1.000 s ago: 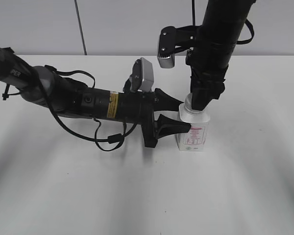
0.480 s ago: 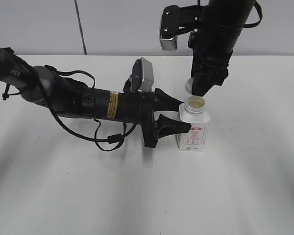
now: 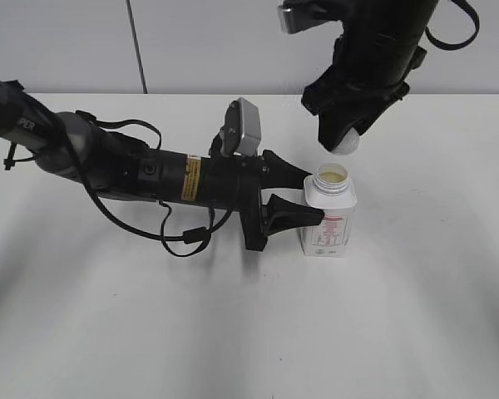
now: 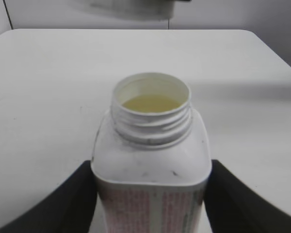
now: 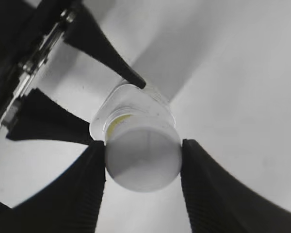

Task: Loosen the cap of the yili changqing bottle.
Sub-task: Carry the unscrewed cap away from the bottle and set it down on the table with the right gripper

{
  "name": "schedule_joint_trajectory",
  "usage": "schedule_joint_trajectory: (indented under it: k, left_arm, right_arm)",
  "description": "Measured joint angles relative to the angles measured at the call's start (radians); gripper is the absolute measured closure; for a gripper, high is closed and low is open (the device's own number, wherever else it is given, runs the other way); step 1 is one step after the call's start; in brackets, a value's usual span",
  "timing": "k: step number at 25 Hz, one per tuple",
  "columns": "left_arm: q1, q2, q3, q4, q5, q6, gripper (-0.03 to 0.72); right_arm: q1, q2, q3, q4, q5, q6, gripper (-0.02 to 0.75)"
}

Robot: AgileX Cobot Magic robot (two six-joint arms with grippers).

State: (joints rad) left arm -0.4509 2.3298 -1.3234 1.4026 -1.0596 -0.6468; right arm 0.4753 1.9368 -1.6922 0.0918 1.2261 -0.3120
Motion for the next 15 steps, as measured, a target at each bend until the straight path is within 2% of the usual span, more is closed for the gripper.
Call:
schedule_joint_trajectory:
  k: [3, 5, 10, 15]
  left_arm:
    - [0.0, 0.0, 0.0, 0.0, 0.0, 0.0, 0.272]
    - [0.0, 0.0, 0.0, 0.0, 0.0, 0.0, 0.272]
    - [0.0, 0.0, 0.0, 0.0, 0.0, 0.0, 0.272]
    - [0.0, 0.0, 0.0, 0.0, 0.0, 0.0, 0.272]
  right_arm:
    - [0.0, 0.0, 0.0, -0.035, 0.0, 0.259, 0.356]
    - [-0.001, 0.0, 0.0, -0.045, 0.0, 0.329, 0.356]
    - [-0.021, 0.0, 0.0, -0.046, 0.0, 0.36, 0.356]
    - [-0.113, -0.003, 0.008, -0.048, -0.002, 0.358, 0.356]
